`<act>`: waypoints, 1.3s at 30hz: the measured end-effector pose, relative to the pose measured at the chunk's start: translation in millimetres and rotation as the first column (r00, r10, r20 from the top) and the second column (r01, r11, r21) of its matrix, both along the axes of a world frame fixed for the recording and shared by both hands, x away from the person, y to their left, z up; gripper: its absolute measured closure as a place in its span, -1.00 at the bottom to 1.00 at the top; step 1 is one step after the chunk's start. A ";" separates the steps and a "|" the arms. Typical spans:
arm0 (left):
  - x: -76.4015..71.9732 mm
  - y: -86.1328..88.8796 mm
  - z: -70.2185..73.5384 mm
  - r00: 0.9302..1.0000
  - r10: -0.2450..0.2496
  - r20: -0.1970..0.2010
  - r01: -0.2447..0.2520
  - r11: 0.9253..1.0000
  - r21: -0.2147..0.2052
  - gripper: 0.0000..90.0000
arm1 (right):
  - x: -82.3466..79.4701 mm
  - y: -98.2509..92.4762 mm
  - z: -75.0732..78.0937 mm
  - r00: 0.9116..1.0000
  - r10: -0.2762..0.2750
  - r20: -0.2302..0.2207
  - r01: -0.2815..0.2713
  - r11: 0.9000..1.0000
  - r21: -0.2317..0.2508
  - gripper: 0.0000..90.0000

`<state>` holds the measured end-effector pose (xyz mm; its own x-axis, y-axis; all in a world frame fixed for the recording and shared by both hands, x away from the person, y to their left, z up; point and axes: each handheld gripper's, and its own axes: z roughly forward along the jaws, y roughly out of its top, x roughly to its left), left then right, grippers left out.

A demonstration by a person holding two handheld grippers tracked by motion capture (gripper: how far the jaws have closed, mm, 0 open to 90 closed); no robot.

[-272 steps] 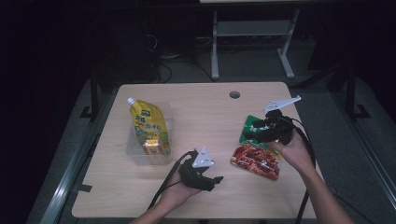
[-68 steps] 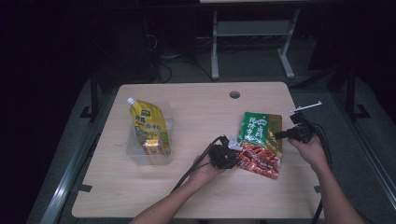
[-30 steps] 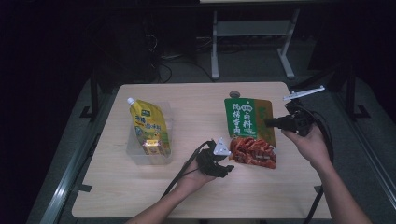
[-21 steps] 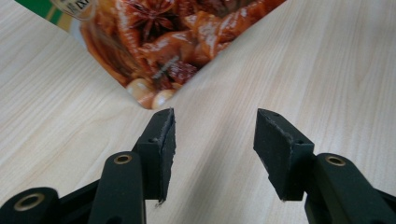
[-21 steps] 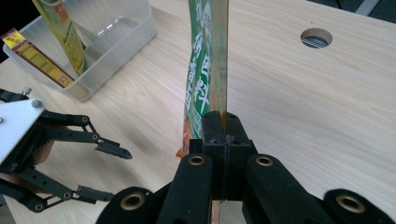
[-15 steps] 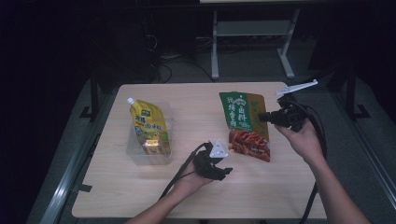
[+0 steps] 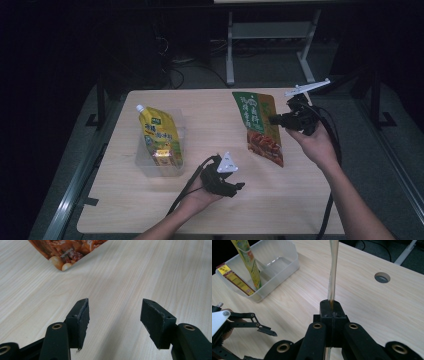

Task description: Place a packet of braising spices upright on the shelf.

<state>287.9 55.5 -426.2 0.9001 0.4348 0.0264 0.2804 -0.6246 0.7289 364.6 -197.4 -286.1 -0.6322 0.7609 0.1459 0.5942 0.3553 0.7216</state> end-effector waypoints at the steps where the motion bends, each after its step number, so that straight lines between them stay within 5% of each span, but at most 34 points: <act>1: -0.4 0.8 -0.3 1.000 0.000 0.000 0.000 1.000 -0.003 -0.13 | 0.1 1.1 0.3 1.000 0.002 -0.002 -0.002 1.000 0.000 1.00; 16: -10.3 12.9 -1.3 1.000 0.006 0.000 -0.006 0.999 -0.031 -0.18 | 3.5 26.0 12.2 0.999 0.033 0.036 -0.033 0.999 0.005 1.00; 26: -16.2 23.4 -1.6 1.000 0.019 -0.020 -0.020 0.999 -0.049 -0.24 | 11.9 54.0 24.7 0.996 0.070 0.050 -0.071 0.997 0.017 1.00; 39: -25.5 36.6 2.9 1.000 0.015 -0.001 -0.015 0.998 -0.058 -0.36 | 26.8 92.5 40.5 0.989 0.122 0.088 -0.124 0.992 0.017 1.00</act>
<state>262.4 92.0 -423.3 0.8936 0.4489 0.0007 0.2894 -0.5774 0.7634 391.4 -104.9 -245.6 -0.7316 0.6740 0.1026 0.4819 0.4047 0.7772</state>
